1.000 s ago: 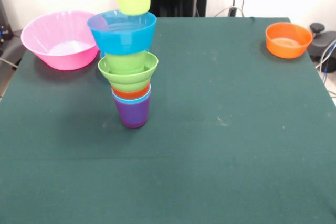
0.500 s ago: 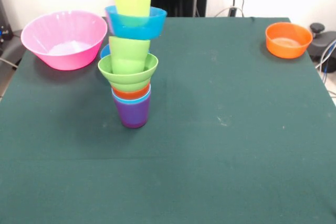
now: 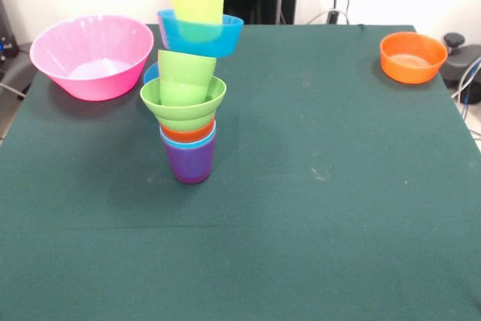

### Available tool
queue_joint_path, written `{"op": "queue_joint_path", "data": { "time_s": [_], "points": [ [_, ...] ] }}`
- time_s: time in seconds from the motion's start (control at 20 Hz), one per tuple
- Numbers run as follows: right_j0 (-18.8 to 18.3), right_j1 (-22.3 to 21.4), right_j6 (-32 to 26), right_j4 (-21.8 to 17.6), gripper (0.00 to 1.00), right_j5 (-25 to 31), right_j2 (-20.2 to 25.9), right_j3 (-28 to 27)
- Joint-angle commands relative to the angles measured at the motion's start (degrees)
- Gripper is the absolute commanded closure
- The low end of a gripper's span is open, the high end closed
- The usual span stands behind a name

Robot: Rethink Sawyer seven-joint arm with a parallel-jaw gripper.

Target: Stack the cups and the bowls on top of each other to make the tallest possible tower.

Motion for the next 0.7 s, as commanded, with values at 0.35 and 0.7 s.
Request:
{"op": "queue_joint_path", "data": {
  "time_s": [0.35, 0.7],
  "points": [
    [3.0, 3.1, -10.7, -1.4, 1.00, 7.3, 3.2, -10.8],
    [4.5, 4.8, -10.5, -0.7, 1.00, 12.0, 3.4, -16.5]
  ]
}}
